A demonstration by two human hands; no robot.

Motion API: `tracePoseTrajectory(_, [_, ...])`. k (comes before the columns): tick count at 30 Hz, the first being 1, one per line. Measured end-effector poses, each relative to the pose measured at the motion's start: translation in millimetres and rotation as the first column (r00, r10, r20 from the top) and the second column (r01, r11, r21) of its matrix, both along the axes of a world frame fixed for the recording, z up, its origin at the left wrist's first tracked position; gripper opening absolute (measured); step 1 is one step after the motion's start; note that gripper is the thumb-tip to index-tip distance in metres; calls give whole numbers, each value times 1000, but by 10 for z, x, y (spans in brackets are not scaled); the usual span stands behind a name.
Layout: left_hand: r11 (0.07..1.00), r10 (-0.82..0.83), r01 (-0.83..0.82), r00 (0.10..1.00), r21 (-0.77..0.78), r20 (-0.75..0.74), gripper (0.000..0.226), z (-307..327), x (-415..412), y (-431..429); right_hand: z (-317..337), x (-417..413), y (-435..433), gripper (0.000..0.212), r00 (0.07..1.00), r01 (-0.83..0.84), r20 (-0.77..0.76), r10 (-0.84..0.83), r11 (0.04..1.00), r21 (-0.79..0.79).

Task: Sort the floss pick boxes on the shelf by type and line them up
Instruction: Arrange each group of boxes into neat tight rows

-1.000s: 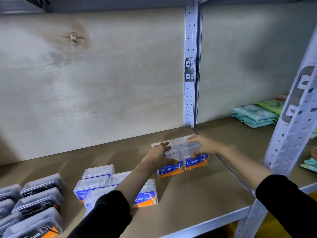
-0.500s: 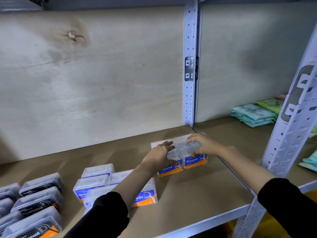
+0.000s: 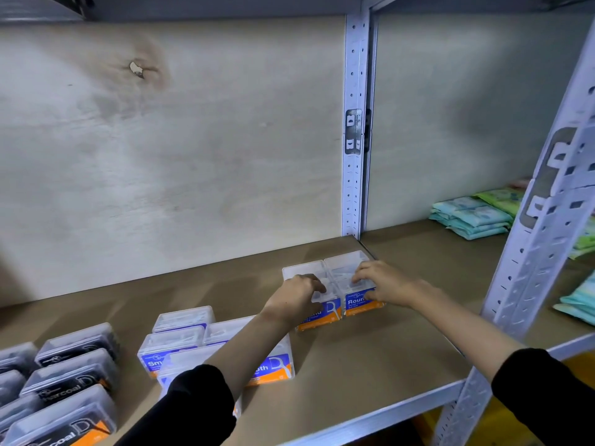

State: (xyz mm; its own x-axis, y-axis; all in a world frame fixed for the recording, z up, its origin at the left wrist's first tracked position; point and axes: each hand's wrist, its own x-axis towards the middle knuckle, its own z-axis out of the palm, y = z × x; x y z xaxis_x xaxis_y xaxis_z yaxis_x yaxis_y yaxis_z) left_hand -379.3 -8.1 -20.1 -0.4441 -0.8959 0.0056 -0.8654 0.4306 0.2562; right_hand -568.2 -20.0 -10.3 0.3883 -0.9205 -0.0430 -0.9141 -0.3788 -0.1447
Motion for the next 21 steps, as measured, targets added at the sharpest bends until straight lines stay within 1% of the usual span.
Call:
tracePoseTrajectory(9, [1000,1,-1,999,-7,-41,43,14,67,72,22,61,1,39,1000,7,15,-6,1000,-25])
tracePoseTrajectory(12, [999,22,-25,998,-42,-59,39,100,237,133,84,198,11,37,999,-22,32,25,997,-74])
tracePoseTrajectory(15, [994,48,-54,997,-93,-58,35,210,515,201,165,428,70,35,994,-57,90,66,993,-106])
tracePoseTrajectory(17, [988,96,-102,994,-113,-59,33,275,749,256,215,635,138,35,986,-93,128,106,990,-107])
tracePoseTrajectory(21, [974,198,-204,978,-103,-65,31,358,1256,370,229,1075,236,33,958,-163,222,180,982,-92])
